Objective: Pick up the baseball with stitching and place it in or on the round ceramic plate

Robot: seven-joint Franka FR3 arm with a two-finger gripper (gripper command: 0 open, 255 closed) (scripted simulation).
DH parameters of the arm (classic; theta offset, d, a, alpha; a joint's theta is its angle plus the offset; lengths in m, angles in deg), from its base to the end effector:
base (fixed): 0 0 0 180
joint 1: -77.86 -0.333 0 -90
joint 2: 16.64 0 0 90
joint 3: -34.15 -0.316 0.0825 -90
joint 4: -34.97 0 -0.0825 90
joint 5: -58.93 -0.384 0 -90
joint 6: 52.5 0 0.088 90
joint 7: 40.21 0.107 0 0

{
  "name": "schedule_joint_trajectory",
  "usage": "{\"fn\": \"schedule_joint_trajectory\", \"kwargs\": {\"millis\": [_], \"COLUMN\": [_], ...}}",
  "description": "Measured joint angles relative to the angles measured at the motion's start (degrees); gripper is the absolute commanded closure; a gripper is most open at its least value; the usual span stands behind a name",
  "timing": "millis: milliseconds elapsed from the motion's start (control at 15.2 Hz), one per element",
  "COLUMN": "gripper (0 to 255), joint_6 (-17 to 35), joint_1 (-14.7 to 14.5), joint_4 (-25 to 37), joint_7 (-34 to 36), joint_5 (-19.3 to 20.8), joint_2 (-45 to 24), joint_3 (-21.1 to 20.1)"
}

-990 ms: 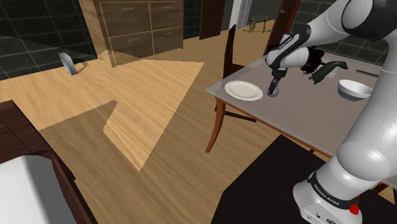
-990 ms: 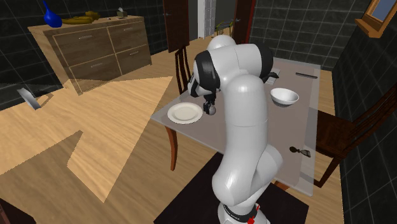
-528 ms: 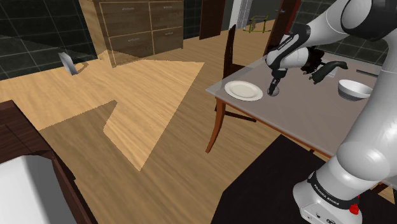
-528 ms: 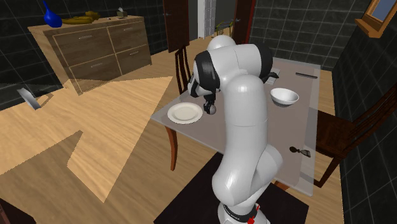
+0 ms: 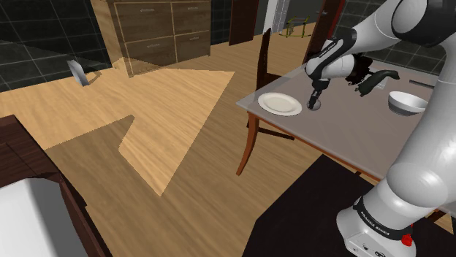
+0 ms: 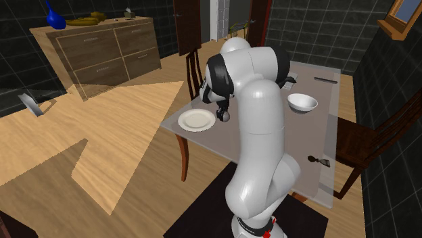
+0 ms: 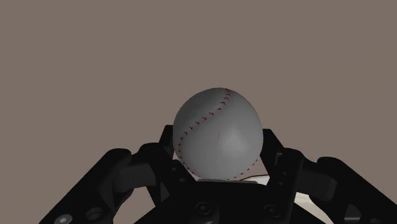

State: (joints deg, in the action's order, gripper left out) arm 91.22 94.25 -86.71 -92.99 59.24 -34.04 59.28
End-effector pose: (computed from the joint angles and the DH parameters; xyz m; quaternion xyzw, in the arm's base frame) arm 0.4412 -0.3840 0.2905 0.9901 0.1120 -0.0105 0.0839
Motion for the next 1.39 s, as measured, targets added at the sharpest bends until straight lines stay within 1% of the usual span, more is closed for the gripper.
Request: {"fn": "schedule_joint_trajectory", "kwargs": {"millis": [264, 1122, 1254, 1386], "gripper": [255, 255, 255, 255], "joint_6": [-2.0, -10.8, -11.9, -12.7], "joint_1": [-0.4, -1.5, -2.4, -3.9], "joint_4": [0.5, 3.4, 4.6, 5.6], "joint_7": [0.3, 1.6, 3.0, 5.6], "joint_5": [0.9, 4.0, 4.1, 4.3], "joint_2": [1.7, 8.0, 7.7, 7.2], "joint_3": [0.4, 1.6, 1.0, 0.0]}}
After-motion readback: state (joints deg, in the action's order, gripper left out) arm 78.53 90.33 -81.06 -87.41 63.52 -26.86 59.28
